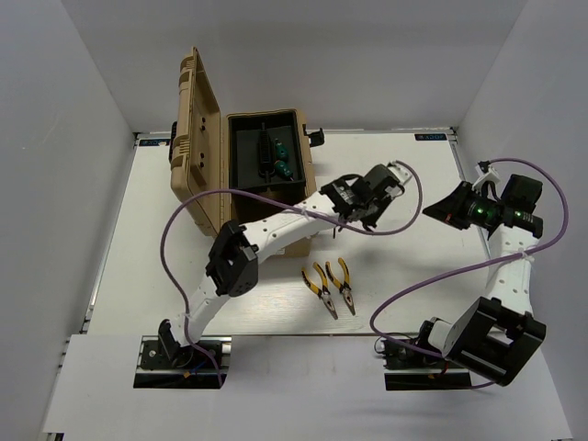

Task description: Sort the tools into containers

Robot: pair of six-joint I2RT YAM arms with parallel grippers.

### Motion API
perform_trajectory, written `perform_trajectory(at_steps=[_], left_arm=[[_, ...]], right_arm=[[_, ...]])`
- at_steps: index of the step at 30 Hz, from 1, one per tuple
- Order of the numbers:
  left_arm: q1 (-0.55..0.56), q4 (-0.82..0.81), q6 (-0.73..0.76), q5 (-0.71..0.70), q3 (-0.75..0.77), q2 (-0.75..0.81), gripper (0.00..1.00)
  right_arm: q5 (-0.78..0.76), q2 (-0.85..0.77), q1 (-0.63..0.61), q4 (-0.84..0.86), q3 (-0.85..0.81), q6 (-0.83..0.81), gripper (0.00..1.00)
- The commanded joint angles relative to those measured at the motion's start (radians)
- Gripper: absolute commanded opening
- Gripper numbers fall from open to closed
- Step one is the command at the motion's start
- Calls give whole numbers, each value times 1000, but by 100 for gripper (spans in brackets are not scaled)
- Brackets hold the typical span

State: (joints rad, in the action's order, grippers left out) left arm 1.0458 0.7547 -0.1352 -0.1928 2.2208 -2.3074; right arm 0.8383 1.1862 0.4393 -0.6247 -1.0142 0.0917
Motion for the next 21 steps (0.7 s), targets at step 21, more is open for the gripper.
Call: perform_trajectory(at_steps=[21], left_arm=[[-340,-77,-30,-464,-273,467,0]], right_arm=[[85,-54,3,48,26,-27,10]])
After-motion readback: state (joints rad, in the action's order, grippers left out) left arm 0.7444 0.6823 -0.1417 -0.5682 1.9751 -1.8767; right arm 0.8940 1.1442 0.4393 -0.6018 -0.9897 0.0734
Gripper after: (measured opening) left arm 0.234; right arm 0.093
